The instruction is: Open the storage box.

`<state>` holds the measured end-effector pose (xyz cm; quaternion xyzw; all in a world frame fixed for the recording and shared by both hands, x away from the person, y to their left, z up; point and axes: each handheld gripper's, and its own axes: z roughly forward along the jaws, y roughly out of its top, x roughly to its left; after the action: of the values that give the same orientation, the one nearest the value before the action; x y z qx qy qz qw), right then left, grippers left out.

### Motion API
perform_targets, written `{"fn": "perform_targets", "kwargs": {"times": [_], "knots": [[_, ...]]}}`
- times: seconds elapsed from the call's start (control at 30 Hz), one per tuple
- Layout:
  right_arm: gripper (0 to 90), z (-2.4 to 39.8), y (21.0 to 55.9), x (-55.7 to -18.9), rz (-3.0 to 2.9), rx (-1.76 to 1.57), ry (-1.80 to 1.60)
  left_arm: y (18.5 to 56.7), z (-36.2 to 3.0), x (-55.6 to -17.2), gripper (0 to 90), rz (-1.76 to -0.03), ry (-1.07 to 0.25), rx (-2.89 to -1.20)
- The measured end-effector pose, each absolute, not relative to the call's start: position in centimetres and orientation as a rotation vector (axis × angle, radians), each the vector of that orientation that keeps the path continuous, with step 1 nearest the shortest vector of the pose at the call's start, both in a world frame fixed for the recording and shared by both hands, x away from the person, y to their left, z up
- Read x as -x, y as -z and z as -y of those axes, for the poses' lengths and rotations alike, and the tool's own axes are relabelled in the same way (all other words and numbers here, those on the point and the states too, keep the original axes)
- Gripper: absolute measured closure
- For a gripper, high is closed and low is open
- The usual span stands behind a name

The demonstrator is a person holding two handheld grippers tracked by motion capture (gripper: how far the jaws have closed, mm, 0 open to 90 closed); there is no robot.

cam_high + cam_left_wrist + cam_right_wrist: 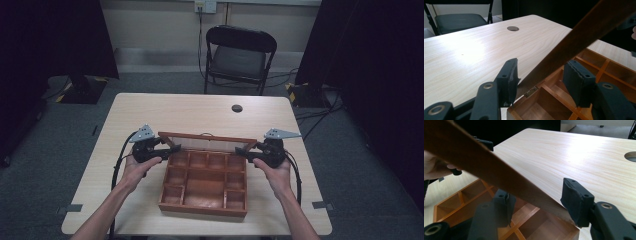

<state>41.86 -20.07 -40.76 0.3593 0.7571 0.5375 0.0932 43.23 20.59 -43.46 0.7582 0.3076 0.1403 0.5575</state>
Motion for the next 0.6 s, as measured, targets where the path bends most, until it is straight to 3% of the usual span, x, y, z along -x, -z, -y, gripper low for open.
{"fn": "perform_targets", "kwargs": {"times": [0.6], "knots": [[44.4, 19.5, 42.0, -43.3, -2.233, -1.100, -1.584, 45.5, -20.0, -45.0, 47.0, -0.740, -0.316, -1.822]]}}
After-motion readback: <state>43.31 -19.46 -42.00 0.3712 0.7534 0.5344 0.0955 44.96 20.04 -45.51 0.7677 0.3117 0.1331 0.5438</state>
